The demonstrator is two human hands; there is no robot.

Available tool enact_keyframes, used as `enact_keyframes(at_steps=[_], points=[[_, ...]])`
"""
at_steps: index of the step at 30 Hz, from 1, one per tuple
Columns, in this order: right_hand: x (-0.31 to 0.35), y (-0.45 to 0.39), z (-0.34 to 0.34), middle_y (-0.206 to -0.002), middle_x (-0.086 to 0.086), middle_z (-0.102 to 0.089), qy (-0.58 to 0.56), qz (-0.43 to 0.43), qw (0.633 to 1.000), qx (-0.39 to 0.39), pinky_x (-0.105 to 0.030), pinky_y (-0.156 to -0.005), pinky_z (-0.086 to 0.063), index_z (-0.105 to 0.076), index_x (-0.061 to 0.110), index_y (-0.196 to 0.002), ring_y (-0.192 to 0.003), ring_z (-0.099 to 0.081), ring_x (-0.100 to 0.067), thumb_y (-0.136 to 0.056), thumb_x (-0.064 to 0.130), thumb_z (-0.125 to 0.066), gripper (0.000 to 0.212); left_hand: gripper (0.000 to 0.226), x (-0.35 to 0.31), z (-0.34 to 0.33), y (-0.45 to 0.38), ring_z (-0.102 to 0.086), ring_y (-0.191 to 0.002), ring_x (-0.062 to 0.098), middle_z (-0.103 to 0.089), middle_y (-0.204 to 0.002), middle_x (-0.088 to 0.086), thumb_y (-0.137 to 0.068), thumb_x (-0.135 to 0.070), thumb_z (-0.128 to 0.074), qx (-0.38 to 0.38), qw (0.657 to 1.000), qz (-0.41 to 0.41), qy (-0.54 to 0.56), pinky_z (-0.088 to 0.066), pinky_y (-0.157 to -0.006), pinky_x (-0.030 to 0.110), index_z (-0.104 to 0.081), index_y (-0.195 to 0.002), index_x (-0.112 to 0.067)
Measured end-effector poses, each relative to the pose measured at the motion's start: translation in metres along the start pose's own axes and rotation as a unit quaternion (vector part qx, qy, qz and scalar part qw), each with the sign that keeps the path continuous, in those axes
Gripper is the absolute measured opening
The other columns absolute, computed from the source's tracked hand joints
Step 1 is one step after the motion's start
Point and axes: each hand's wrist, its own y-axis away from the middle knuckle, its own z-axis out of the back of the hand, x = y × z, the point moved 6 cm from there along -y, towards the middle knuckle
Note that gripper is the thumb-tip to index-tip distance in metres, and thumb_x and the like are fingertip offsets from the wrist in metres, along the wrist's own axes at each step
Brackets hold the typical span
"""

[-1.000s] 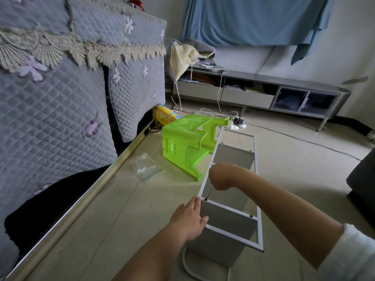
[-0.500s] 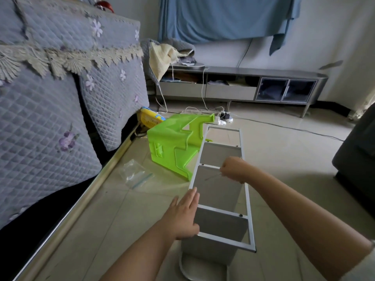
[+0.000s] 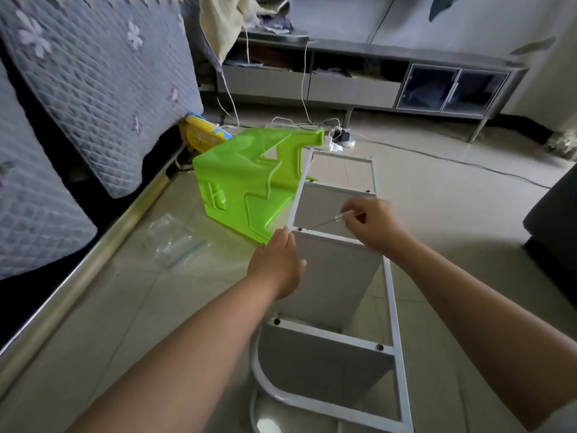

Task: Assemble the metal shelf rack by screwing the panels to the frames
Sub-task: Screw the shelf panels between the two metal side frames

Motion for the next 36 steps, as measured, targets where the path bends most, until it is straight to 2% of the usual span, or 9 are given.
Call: enact_keyframes(at_steps=[5,9,13,15,22,26,29,36], points=[[0.008,-0.017,0.002,-0.074,-0.007,-0.056,-0.005,0.055,0.998,-0.028,-0.030,-0.072,-0.041,-0.069,0.000,-0.091,-0.073,-0.047,-0.016,-0.081,0.002,-0.057,0.015,0.068,0.003,-0.004,-0.006,-0.007,-0.144,0.021,0.006,-0.157,0.009,-0.097,-0.027,-0.039,0.003,1.000,-0.026,-0.014,-0.014,-0.114,0.031,-0.001,-0.147,0.001],[0.016,-0.027,0.002,-0.085,-0.017,-0.063,0.005,0.073,0.997,-0.017,-0.030,-0.071,-0.039,-0.068,-0.001,-0.093,-0.074,-0.047,-0.017,-0.082,0.002,-0.055,0.017,0.070,0.003,-0.006,-0.005,-0.002,-0.145,0.021,0.008,-0.156,0.012,-0.096,-0.025,-0.039,0.011,0.999,-0.035,-0.005,-0.011,-0.116,0.031,0.001,-0.146,0.003],[0.026,-0.028,-0.003,-0.090,-0.015,-0.063,0.040,0.095,0.995,0.012,-0.022,-0.066,-0.029,-0.067,-0.001,-0.096,-0.079,-0.050,-0.020,-0.084,0.004,-0.054,0.019,0.071,0.003,-0.008,-0.003,-0.003,-0.145,0.023,0.007,-0.156,0.011,-0.095,-0.021,-0.042,0.019,0.998,-0.037,0.045,-0.010,-0.116,0.030,0.001,-0.147,0.002],[0.029,-0.027,-0.006,-0.093,-0.014,-0.063,0.063,0.101,0.992,0.029,-0.020,-0.068,-0.029,-0.067,0.000,-0.097,-0.086,-0.055,-0.024,-0.084,0.006,-0.053,0.020,0.072,0.003,-0.008,-0.001,-0.004,-0.145,0.023,0.006,-0.156,0.011,-0.093,-0.020,-0.043,0.021,0.998,-0.040,0.049,-0.010,-0.117,0.030,0.000,-0.147,0.002],[0.043,-0.031,-0.007,-0.099,-0.015,-0.065,0.127,0.106,0.983,0.075,-0.029,-0.077,-0.040,-0.065,0.002,-0.099,-0.096,-0.057,-0.030,-0.086,0.008,-0.050,0.021,0.075,0.003,-0.007,0.003,-0.012,-0.143,0.025,0.001,-0.156,0.011,-0.091,-0.021,-0.047,0.005,0.997,-0.042,0.058,-0.012,-0.116,0.029,-0.003,-0.147,0.002],[0.054,-0.039,-0.012,-0.103,-0.012,-0.065,0.192,0.120,0.966,0.125,-0.032,-0.080,-0.044,-0.062,0.006,-0.100,-0.099,-0.057,-0.029,-0.086,0.011,-0.046,0.022,0.074,0.003,-0.006,0.003,-0.008,-0.144,0.023,0.006,-0.157,0.009,-0.092,-0.022,-0.045,0.001,0.998,-0.033,0.056,-0.010,-0.115,0.027,-0.001,-0.148,-0.001],[0.064,-0.040,-0.012,-0.107,-0.012,-0.063,0.220,0.134,0.954,0.154,-0.033,-0.082,-0.044,-0.059,0.007,-0.102,-0.102,-0.055,-0.029,-0.087,0.012,-0.043,0.022,0.074,0.004,-0.007,0.003,-0.003,-0.144,0.022,0.009,-0.157,0.007,-0.093,-0.023,-0.044,0.011,0.998,-0.024,0.062,-0.008,-0.117,0.028,0.002,-0.148,-0.002],[0.069,-0.031,-0.012,-0.109,-0.009,-0.061,0.235,0.166,0.944,0.164,-0.032,-0.082,-0.042,-0.058,0.007,-0.105,-0.102,-0.054,-0.027,-0.088,0.011,-0.042,0.023,0.075,0.003,-0.006,0.005,-0.001,-0.144,0.021,0.012,-0.157,0.007,-0.094,-0.024,-0.043,0.014,0.998,-0.020,0.058,-0.006,-0.116,0.028,0.004,-0.148,-0.002]])
